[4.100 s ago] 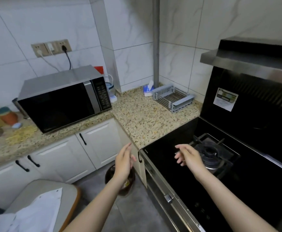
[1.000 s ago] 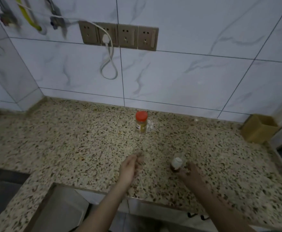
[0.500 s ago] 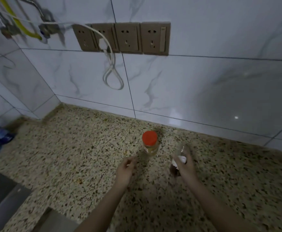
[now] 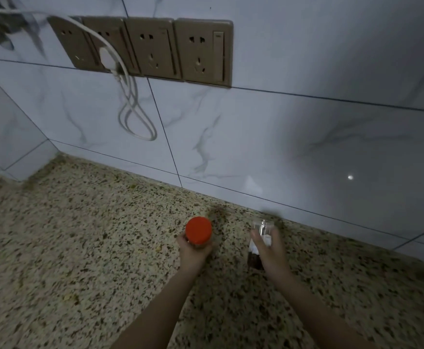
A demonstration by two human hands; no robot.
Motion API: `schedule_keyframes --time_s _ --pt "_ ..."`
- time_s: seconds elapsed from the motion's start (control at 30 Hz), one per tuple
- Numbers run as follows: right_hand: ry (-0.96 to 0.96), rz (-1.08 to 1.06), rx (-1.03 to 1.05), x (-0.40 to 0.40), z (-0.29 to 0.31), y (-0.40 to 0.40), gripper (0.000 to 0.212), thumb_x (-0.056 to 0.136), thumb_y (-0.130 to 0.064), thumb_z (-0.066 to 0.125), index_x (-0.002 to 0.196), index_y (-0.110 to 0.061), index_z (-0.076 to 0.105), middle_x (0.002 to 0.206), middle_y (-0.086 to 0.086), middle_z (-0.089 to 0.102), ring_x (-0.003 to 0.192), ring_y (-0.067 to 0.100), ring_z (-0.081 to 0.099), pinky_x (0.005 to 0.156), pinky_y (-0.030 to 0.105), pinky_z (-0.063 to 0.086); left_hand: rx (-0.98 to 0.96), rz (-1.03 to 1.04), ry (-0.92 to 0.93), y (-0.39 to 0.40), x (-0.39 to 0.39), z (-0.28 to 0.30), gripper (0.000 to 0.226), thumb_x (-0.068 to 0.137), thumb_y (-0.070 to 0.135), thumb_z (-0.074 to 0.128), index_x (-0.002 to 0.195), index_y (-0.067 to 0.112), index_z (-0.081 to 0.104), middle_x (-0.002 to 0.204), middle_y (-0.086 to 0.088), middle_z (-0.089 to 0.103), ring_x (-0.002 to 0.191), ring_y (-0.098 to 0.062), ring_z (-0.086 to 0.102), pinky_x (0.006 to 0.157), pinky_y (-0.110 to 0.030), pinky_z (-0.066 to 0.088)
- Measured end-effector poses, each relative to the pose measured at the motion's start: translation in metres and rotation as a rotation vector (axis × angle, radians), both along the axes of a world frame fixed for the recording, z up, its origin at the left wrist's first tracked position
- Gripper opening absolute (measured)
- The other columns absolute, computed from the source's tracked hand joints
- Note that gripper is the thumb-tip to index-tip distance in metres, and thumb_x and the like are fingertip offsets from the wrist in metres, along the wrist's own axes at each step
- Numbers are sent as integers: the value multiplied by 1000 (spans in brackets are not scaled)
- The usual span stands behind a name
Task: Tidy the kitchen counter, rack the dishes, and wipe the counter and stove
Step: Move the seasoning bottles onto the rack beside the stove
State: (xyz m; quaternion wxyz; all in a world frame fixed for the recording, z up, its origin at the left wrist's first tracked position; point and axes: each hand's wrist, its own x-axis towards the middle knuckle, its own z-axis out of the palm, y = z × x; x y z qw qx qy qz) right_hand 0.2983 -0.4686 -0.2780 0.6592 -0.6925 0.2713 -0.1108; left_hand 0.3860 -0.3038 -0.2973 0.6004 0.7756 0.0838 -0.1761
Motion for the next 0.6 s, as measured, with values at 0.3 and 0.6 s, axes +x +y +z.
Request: schedule_keyframes --time_s 0.3,0.6 --pt "-11 77 -28 21 18 34 17 91 -33 57 105 -24 54 102 5 63 88 18 63 70 34 52 -322 165 135 53 -16 2 36 80 33 71 111 31 54 113 -6 65 101 -26 64 78 -42 57" --pt "-2 498 -37 59 79 196 88 70 -64 57 144 -20 36 145 7 41 130 27 43 105 48 40 -456 477 -135 236 -33 86 61 75 55 65 123 21 53 112 -12 64 103 -30 63 76 -41 54"
